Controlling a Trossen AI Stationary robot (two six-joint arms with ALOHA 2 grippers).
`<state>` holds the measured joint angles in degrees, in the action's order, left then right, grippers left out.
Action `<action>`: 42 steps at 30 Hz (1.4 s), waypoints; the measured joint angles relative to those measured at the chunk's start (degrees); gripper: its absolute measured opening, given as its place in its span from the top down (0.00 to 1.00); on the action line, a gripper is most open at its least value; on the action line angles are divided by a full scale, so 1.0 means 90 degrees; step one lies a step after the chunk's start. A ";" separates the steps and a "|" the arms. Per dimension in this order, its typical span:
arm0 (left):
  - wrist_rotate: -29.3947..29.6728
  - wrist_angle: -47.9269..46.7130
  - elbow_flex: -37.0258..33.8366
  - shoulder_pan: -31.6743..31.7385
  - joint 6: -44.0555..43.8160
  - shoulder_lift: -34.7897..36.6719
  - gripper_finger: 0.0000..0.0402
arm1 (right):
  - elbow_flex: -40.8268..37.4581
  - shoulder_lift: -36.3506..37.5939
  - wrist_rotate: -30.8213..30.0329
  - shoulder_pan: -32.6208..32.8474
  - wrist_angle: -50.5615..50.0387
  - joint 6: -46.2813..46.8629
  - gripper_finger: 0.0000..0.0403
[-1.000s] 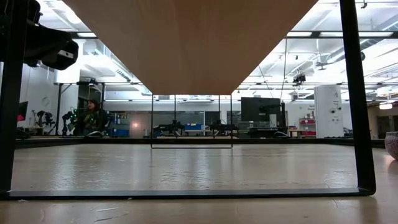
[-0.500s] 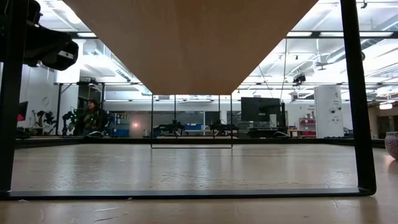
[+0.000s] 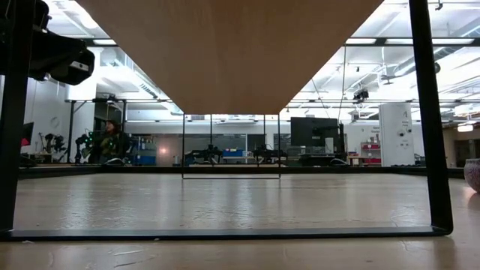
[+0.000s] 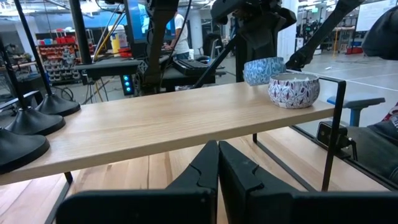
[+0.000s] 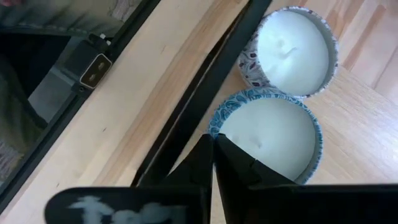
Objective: Pick & Place candle stick holders
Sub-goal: Put the blue patterned scented candle on the shelf aligned with the other red patterned scented candle
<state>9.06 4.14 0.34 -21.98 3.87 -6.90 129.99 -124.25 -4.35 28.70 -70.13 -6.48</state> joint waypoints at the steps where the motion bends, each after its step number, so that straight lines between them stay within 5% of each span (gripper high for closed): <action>1: 0.0000 0.0002 0.0000 -0.0002 0.0000 0.0000 0.98 | 0.0000 0.0000 0.0000 0.0000 0.0000 0.0000 0.98; 42: 0.0000 0.0001 0.0000 -0.0002 0.0000 0.0000 0.98 | -0.0214 0.0002 0.0132 0.0001 0.0187 0.0005 0.97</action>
<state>9.06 4.15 0.34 -22.00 3.87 -6.90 128.07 -124.22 -3.16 28.71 -68.45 -6.43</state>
